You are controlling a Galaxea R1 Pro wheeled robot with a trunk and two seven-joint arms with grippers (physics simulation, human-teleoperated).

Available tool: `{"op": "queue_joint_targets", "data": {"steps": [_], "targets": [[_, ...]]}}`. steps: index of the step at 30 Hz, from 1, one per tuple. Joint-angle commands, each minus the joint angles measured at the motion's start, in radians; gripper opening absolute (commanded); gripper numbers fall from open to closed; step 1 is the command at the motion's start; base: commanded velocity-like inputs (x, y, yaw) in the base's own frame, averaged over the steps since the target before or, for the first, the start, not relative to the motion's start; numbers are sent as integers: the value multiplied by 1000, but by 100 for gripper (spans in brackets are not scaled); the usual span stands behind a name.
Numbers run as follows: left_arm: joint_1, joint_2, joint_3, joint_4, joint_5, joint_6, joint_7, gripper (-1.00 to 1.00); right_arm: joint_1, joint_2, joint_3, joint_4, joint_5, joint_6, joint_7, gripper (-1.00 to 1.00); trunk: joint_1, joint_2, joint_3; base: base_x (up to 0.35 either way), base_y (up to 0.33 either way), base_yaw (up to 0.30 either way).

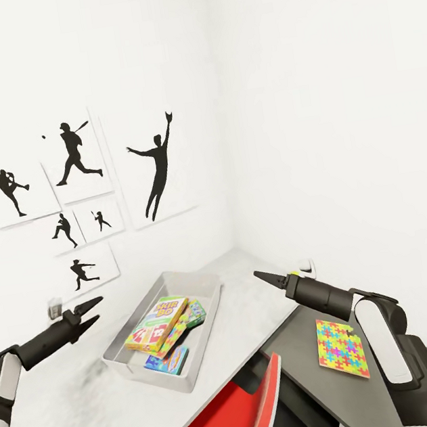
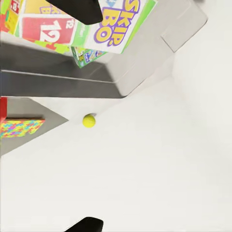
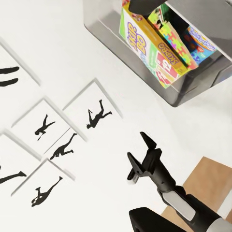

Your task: Put all the toys in the child's room - the three board games (two on the bed and one on the table), the two jigsaw puzzles on the table, and the tennis ball on the table - inside the toy box on the table in the child's room.

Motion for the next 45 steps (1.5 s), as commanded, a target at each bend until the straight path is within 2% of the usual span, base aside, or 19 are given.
{"op": "queue_joint_targets", "data": {"steps": [1, 8, 21, 34, 37, 45], "targets": [[0, 1, 2, 1, 0, 7, -14, 100, 0, 1, -2, 0, 3, 6, 5, 100, 0, -1, 0, 0, 0, 0], [2, 3, 4, -2, 1, 9, -36, 100, 0, 1, -2, 0, 3, 6, 5, 100, 0, -1, 0, 0, 0, 0], [4, 2, 4, -7, 3, 9, -39, 100, -1, 1, -2, 0, 3, 6, 5, 100, 0, -1, 0, -2, -2, 0], [5, 2, 4, -10, 4, 9, -42, 100, -1, 1, -2, 0, 3, 6, 5, 100, 0, -1, 0, -91, -95, 0], [5, 4, 5, -10, 4, 10, -68, 100, -1, 1, -2, 0, 2, 6, 5, 100, 0, -1, 0, -9, -10, 0], [9, 47, 4, -10, 0, 10, -289, 100, -1, 1, -2, 0, 2, 6, 5, 100, 0, -1, 1, -2, -110, -29]]}}
